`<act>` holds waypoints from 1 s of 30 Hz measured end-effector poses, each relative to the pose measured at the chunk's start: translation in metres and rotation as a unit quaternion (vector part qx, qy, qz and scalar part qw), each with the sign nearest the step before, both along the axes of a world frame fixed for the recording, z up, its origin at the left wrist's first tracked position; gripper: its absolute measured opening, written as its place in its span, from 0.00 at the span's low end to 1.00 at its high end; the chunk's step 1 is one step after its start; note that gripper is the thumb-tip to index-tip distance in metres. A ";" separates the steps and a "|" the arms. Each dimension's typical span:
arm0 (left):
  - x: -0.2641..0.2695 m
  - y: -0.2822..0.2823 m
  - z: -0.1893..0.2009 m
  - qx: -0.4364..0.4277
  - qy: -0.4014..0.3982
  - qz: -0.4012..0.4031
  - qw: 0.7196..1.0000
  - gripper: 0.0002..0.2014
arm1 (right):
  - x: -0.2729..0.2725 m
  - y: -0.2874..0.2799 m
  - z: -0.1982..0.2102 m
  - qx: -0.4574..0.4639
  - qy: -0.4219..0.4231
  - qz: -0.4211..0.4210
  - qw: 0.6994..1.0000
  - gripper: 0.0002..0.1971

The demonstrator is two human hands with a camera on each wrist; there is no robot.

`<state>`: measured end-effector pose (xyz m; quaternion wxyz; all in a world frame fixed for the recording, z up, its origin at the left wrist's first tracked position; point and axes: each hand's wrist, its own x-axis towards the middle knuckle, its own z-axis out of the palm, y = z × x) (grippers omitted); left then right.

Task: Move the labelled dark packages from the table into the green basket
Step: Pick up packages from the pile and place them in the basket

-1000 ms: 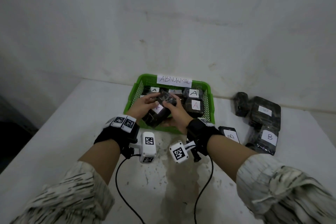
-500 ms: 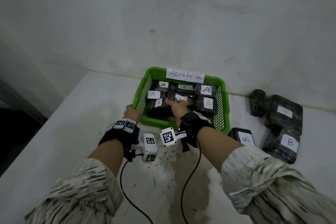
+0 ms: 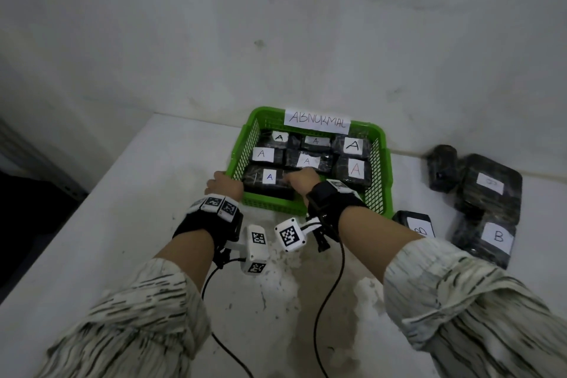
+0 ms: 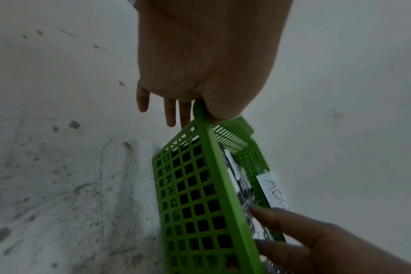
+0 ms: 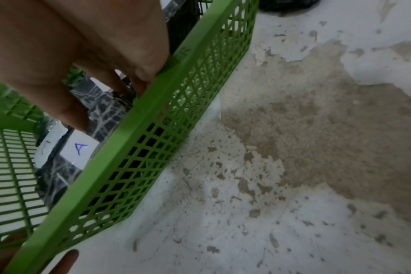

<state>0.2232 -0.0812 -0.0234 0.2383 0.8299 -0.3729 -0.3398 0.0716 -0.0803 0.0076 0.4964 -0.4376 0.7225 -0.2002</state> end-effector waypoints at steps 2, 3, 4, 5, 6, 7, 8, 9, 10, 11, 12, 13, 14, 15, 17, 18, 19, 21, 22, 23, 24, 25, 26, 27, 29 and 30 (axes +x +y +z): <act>-0.008 0.001 0.010 -0.023 -0.034 0.028 0.999 0.26 | -0.010 0.002 0.002 -0.044 0.050 -0.033 0.997 0.19; -0.013 0.000 0.014 -0.044 -0.044 0.030 0.998 0.28 | -0.018 0.005 0.006 -0.074 0.082 -0.040 0.993 0.23; -0.019 0.000 0.021 -0.063 -0.054 0.024 0.996 0.30 | -0.028 0.007 0.009 -0.111 0.111 -0.049 0.986 0.24; -0.026 0.000 0.027 -0.078 -0.063 0.014 0.995 0.31 | -0.040 0.009 0.013 -0.144 0.140 -0.064 0.978 0.23; -0.035 0.000 0.033 -0.096 -0.073 -0.002 0.993 0.32 | -0.053 0.010 0.015 -0.170 0.166 -0.086 0.968 0.22; -0.046 0.000 0.039 -0.110 -0.077 -0.022 0.991 0.32 | -0.068 0.013 0.019 -0.191 0.193 -0.105 0.957 0.22; -0.060 0.001 0.044 -0.118 -0.076 -0.045 0.989 0.34 | -0.083 0.013 0.021 -0.198 0.218 -0.127 0.947 0.23; -0.075 0.001 0.048 -0.119 -0.070 -0.067 0.988 0.34 | -0.099 0.014 0.023 -0.194 0.234 -0.154 0.940 0.23; -0.091 0.001 0.052 -0.116 -0.062 -0.088 0.987 0.35 | -0.116 0.016 0.024 -0.185 0.242 -0.179 0.935 0.24; -0.107 0.001 0.055 -0.109 -0.052 -0.107 0.987 0.35 | -0.132 0.018 0.024 -0.175 0.252 -0.191 0.932 0.25; -0.125 0.001 0.057 -0.098 -0.043 -0.129 0.986 0.35 | -0.149 0.020 0.024 -0.160 0.264 -0.194 0.931 0.26; -0.142 0.001 0.058 -0.082 -0.030 -0.151 0.985 0.35 | -0.165 0.023 0.023 -0.145 0.278 -0.191 0.930 0.27; -0.159 0.002 0.059 -0.067 -0.016 -0.172 0.983 0.36 | -0.180 0.024 0.021 -0.135 0.292 -0.187 0.928 0.28; -0.177 0.002 0.059 -0.058 -0.003 -0.192 0.980 0.36 | -0.194 0.026 0.018 -0.128 0.305 -0.184 0.926 0.29; -0.210 0.004 0.056 -0.054 0.012 -0.222 0.973 0.36 | -0.217 0.027 0.012 -0.113 0.328 -0.177 0.921 0.31; -0.224 0.005 0.055 -0.055 0.015 -0.236 0.970 0.37 | -0.226 0.026 0.008 -0.107 0.337 -0.170 0.920 0.32; -0.238 0.005 0.053 -0.053 0.017 -0.250 0.967 0.37 | -0.235 0.025 0.005 -0.101 0.343 -0.162 0.920 0.33; -0.262 0.006 0.049 -0.045 0.010 -0.278 0.959 0.38 | -0.251 0.021 -0.003 -0.089 0.353 -0.146 0.920 0.35; -0.273 0.006 0.047 -0.043 0.000 -0.290 0.956 0.38 | -0.259 0.019 -0.007 -0.080 0.355 -0.139 0.921 0.35; -0.281 0.004 0.044 -0.041 -0.011 -0.299 0.953 0.38 | -0.266 0.016 -0.010 -0.070 0.356 -0.131 0.923 0.36; -0.288 0.003 0.041 -0.039 -0.021 -0.303 0.952 0.38 | -0.272 0.012 -0.013 -0.064 0.356 -0.124 0.924 0.37; -0.294 0.002 0.037 -0.039 -0.034 -0.305 0.951 0.37 | -0.278 0.009 -0.016 -0.059 0.358 -0.117 0.925 0.37; -0.298 0.001 0.034 -0.040 -0.049 -0.304 0.950 0.37 | -0.285 0.006 -0.020 -0.057 0.360 -0.109 0.925 0.37; -0.301 0.000 0.031 -0.040 -0.066 -0.303 0.950 0.36 | -0.291 0.003 -0.023 -0.050 0.360 -0.101 0.926 0.37; -0.308 -0.002 0.025 -0.040 -0.097 -0.301 0.948 0.34 | -0.305 -0.002 -0.028 -0.033 0.358 -0.090 0.929 0.36; -0.309 -0.003 0.022 -0.042 -0.106 -0.301 0.947 0.33 | -0.310 -0.004 -0.032 -0.027 0.363 -0.085 0.928 0.35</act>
